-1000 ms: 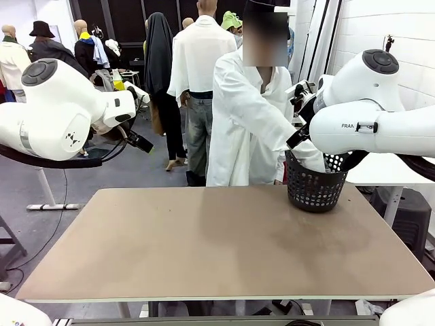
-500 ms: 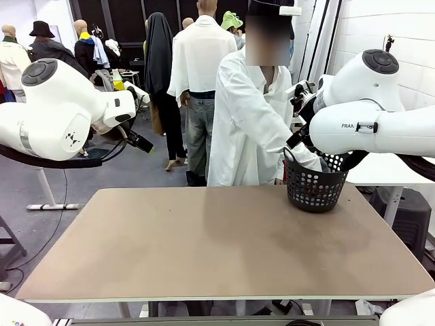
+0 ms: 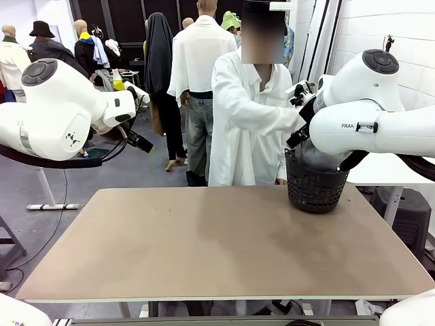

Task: Fold the training pants.
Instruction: Grab both ends of the Training pants handed by a person.

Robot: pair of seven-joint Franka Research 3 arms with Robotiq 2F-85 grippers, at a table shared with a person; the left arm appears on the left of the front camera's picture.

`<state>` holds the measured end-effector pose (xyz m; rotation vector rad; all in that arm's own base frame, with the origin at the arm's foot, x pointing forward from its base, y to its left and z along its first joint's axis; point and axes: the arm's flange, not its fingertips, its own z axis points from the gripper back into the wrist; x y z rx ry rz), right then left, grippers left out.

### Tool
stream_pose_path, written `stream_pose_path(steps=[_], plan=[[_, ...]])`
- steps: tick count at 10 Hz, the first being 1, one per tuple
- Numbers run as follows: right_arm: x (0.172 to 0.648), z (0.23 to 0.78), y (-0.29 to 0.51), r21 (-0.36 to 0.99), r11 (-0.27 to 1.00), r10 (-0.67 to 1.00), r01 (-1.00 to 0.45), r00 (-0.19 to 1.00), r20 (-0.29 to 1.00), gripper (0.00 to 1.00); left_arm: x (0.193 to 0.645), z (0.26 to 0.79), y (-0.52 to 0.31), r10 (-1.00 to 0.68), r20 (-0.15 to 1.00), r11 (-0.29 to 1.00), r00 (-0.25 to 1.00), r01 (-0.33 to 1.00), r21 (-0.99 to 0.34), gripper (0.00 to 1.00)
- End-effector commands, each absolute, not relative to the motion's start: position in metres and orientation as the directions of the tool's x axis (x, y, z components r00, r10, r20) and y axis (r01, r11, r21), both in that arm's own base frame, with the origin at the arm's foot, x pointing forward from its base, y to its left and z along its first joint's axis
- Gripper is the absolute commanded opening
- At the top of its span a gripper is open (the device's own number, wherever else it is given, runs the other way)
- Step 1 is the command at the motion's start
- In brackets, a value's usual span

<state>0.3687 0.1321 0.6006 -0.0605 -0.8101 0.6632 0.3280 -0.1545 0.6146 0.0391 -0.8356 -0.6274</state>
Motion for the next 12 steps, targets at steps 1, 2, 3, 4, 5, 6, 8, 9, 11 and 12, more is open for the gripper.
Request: stream_pose_path(steps=[1,2,3,4,5,6,8,9,11,12], plan=[[0.3685,0.6013,0.1324,-0.297,0.797,0.572,-0.526,0.498,0.652,1.00,0.3281,0.6145,-0.1539,-0.539,0.678,0.817,0.500,0.505,0.278,1.00],[0.3685,0.6013,0.1324,-0.297,0.797,0.572,-0.526,0.498,0.652,1.00,0.3281,0.6145,-0.1539,-0.539,0.678,0.817,0.500,0.505,0.278,1.00],[0.3685,0.6013,0.1324,-0.297,0.797,0.572,-0.526,0.498,0.652,1.00,0.3281,0.6145,-0.1539,-0.539,0.678,0.817,0.500,0.505,0.278,1.00],[0.3685,0.6013,0.1324,-0.297,0.797,0.572,-0.526,0.498,0.652,1.00,0.3281,0.6145,-0.1539,-0.539,0.678,0.817,0.500,0.505,0.278,1.00],[0.3685,0.6013,0.1324,-0.297,0.797,0.572,-0.526,0.498,0.652,1.00,0.3281,0.6145,-0.1539,-0.539,0.678,0.817,0.500,0.505,0.278,1.00],[0.3685,0.6013,0.1324,-0.297,0.797,0.572,-0.526,0.498,0.652,1.00,0.3281,0.6145,-0.1539,-0.539,0.678,0.817,0.500,0.505,0.278,1.00],[0.3685,0.6013,0.1324,-0.297,0.797,0.572,-0.526,0.498,0.652,1.00,0.3281,0.6145,-0.1539,-0.539,0.678,0.817,0.500,0.505,0.278,1.00],[0.3685,0.6013,0.1324,-0.297,0.797,0.572,-0.526,0.498,0.652,1.00,0.3281,0.6145,-0.1539,-0.539,0.678,0.817,0.500,0.505,0.278,1.00],[0.3685,0.6013,0.1324,-0.297,0.797,0.572,-0.526,0.498,0.652,1.00,0.3281,0.6145,-0.1539,-0.539,0.678,0.817,0.500,0.505,0.278,1.00],[0.3685,0.6013,0.1324,-0.297,0.797,0.572,-0.526,0.498,0.652,1.00,0.3281,0.6145,-0.1539,-0.539,0.678,0.817,0.500,0.505,0.278,1.00]])
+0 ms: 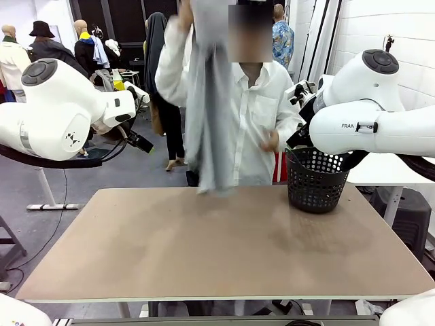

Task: Fold the training pants.
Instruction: Grab both ends of the Training pants handed by a person.

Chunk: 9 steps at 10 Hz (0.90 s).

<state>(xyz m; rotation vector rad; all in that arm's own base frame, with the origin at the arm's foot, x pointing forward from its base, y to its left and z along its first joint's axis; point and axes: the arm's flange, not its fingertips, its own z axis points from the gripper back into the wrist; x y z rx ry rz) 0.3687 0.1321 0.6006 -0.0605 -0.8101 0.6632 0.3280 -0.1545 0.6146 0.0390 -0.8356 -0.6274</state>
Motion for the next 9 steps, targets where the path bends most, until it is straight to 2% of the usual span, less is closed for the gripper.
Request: stream_pose_path(steps=[1,9], plan=[[0.3685,0.6013,0.1324,-0.297,0.797,0.572,-0.526,0.498,0.652,1.00,0.3281,0.6145,-0.1539,-0.539,0.678,0.817,0.500,0.505,0.278,1.00],[0.3685,0.6013,0.1324,-0.297,0.797,0.572,-0.526,0.498,0.652,1.00,0.3281,0.6145,-0.1539,-0.539,0.678,0.817,0.500,0.505,0.278,1.00]])
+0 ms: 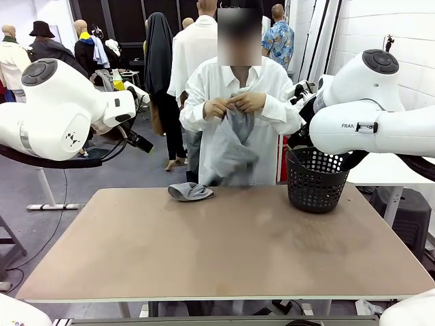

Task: Fold the training pants.
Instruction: Grab both ends of the Training pants handed by a person.

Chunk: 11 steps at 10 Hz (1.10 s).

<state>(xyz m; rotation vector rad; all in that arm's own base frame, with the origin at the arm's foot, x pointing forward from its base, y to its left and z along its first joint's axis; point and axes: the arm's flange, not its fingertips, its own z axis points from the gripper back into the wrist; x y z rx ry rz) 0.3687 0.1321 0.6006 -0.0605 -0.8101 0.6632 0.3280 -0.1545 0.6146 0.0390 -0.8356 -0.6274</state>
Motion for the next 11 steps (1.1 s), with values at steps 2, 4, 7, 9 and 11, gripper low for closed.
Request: stream_pose_path(steps=[2,4,7,9,11], plan=[[0.3685,0.6013,0.1324,-0.297,0.797,0.572,-0.526,0.498,0.652,1.00,0.3281,0.6145,-0.1539,-0.539,0.678,0.817,0.500,0.505,0.278,1.00],[0.3685,0.6013,0.1324,-0.297,0.797,0.572,-0.526,0.498,0.652,1.00,0.3281,0.6145,-0.1539,-0.539,0.678,0.817,0.500,0.505,0.278,1.00],[0.3685,0.6013,0.1324,-0.297,0.797,0.572,-0.526,0.498,0.652,1.00,0.3281,0.6145,-0.1539,-0.539,0.678,0.817,0.500,0.505,0.278,1.00],[0.3685,0.6013,0.1324,-0.297,0.797,0.572,-0.526,0.498,0.652,1.00,0.3281,0.6145,-0.1539,-0.539,0.678,0.817,0.500,0.505,0.278,1.00],[0.3685,0.6013,0.1324,-0.297,0.797,0.572,-0.526,0.498,0.652,1.00,0.3281,0.6145,-0.1539,-0.539,0.678,0.817,0.500,0.505,0.278,1.00]])
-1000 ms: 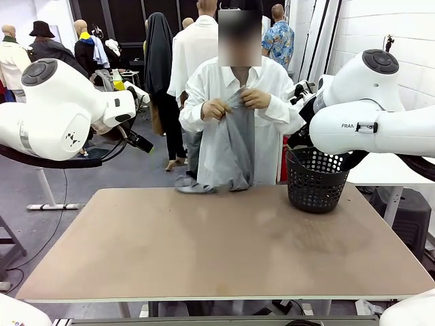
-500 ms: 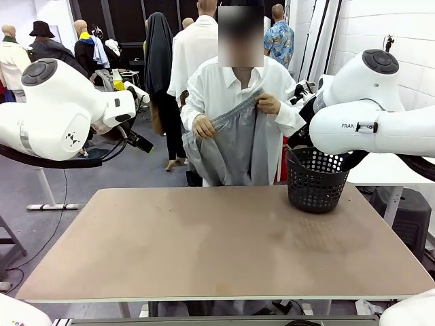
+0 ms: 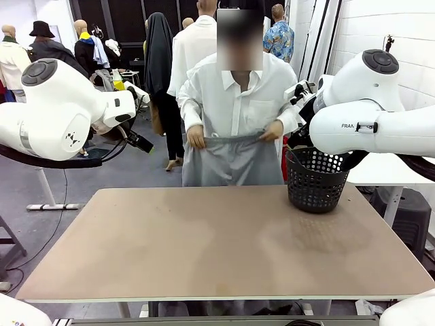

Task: Fold the training pants.
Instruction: Grab both ends of the Training pants handed by a person.

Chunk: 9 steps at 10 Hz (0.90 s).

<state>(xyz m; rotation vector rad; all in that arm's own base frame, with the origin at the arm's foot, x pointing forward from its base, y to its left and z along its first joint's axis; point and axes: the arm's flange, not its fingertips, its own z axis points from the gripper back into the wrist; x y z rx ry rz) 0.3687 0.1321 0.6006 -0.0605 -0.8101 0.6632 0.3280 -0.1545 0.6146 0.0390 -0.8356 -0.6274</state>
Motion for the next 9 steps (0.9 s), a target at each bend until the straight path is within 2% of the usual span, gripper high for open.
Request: stream_pose_path(steps=[1,9], plan=[[0.3685,0.6013,0.1324,-0.297,0.797,0.572,-0.526,0.498,0.652,1.00,0.3281,0.6145,-0.1539,-0.539,0.678,0.817,0.500,0.505,0.278,1.00],[0.3685,0.6013,0.1324,-0.297,0.797,0.572,-0.526,0.498,0.652,1.00,0.3281,0.6145,-0.1539,-0.539,0.678,0.817,0.500,0.505,0.278,1.00]])
